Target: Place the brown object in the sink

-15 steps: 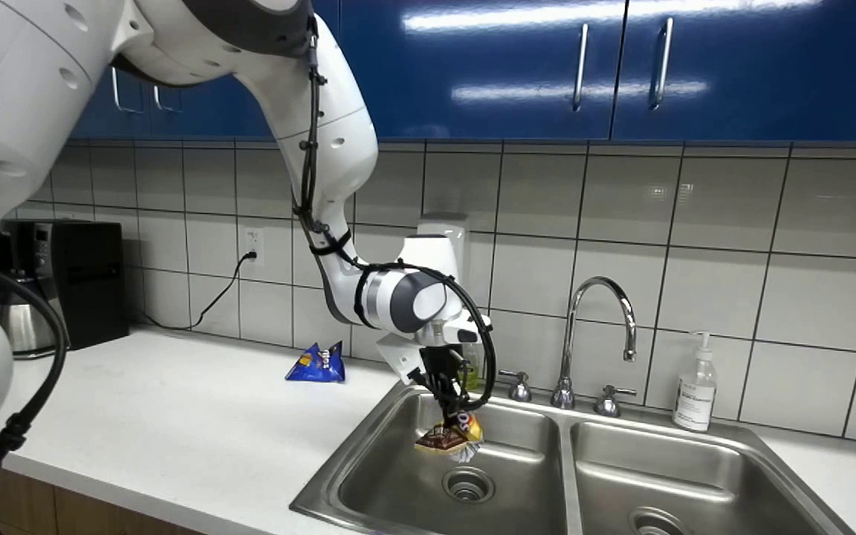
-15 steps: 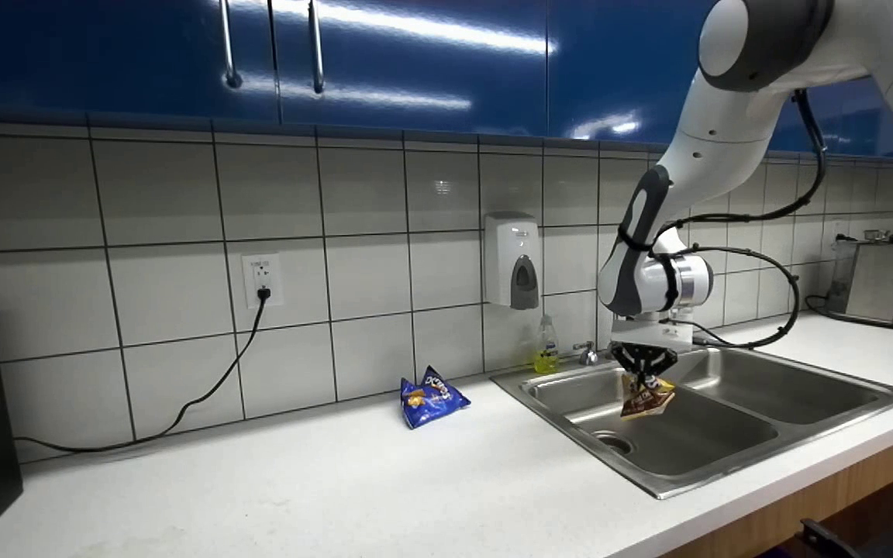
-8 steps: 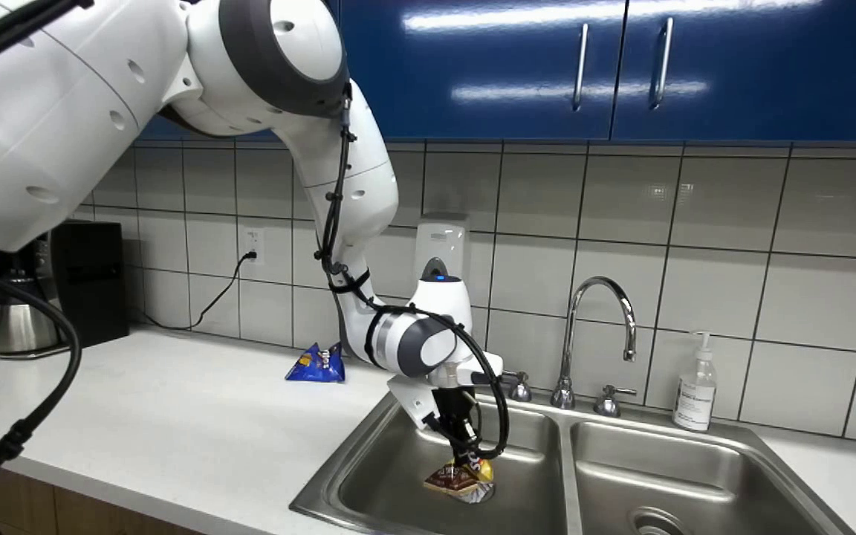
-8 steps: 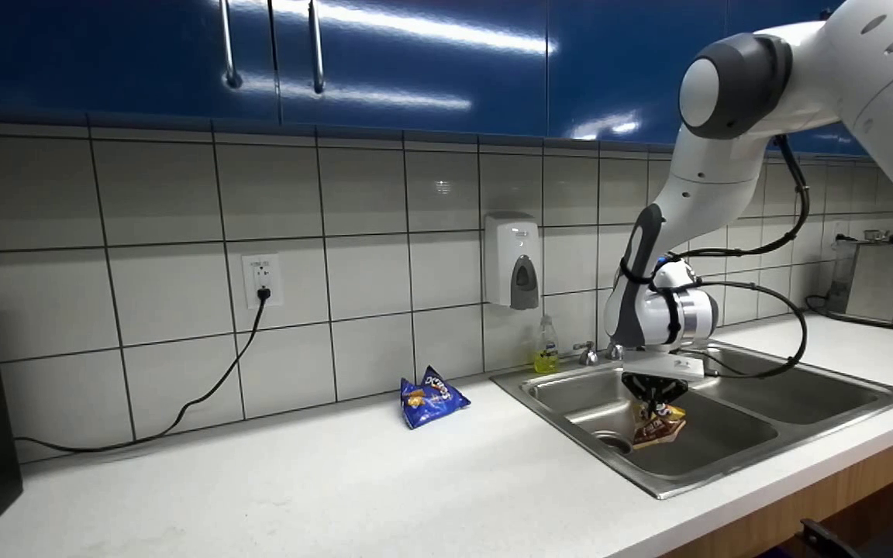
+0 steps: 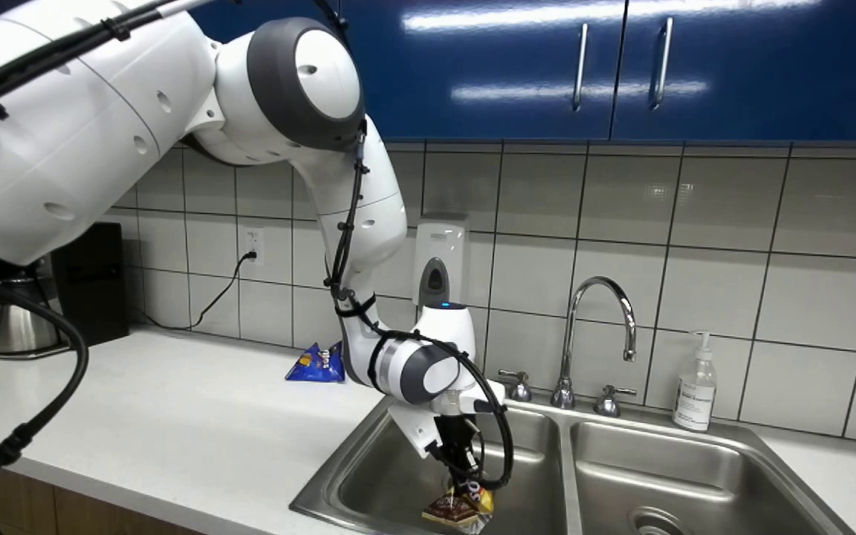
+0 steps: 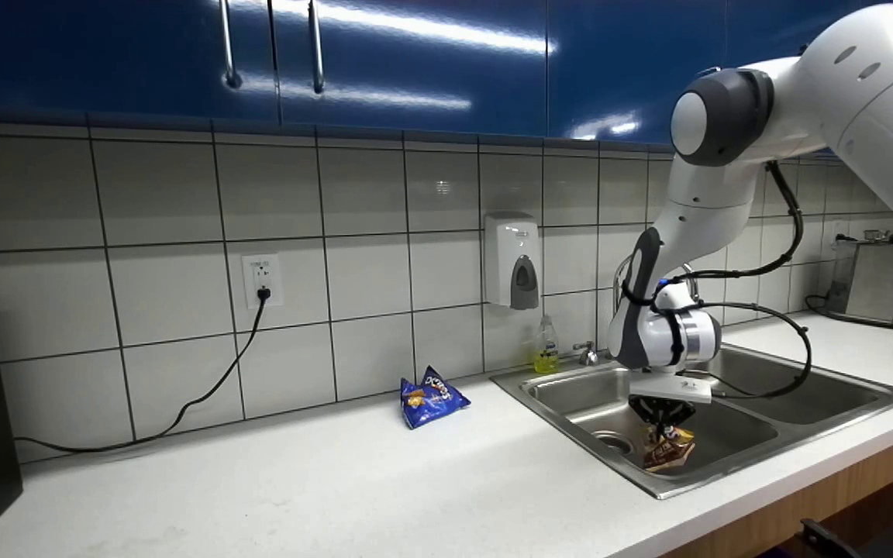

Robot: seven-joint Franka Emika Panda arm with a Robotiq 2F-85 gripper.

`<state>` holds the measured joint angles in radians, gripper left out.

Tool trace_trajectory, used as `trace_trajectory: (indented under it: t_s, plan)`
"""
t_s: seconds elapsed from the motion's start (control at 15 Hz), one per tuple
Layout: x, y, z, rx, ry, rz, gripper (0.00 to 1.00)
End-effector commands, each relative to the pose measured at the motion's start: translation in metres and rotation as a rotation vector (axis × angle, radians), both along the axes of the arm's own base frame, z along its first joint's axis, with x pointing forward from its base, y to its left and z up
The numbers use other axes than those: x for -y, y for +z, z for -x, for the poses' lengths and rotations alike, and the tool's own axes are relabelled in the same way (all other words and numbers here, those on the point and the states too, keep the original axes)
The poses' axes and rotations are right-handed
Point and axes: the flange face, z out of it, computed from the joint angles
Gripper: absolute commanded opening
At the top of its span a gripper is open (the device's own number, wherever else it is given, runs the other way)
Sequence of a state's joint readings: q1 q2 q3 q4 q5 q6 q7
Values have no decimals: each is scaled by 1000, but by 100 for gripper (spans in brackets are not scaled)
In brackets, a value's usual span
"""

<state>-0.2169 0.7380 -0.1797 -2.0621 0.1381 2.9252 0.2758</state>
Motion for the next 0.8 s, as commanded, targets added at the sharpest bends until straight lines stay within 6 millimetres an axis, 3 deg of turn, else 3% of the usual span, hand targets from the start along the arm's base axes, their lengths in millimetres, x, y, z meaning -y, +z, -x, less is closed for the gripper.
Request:
trace_trajectory:
  t_s: [0.0,0.13,0.4,0.73]
  plan:
    - [6,-7,-3,7,13,-11,27]
    - [6,-9,-2,4,19,-7,31]
    - [5,-5,-5,18,32,4,61]
    - [-5,18,-14,62,134,-24,99]
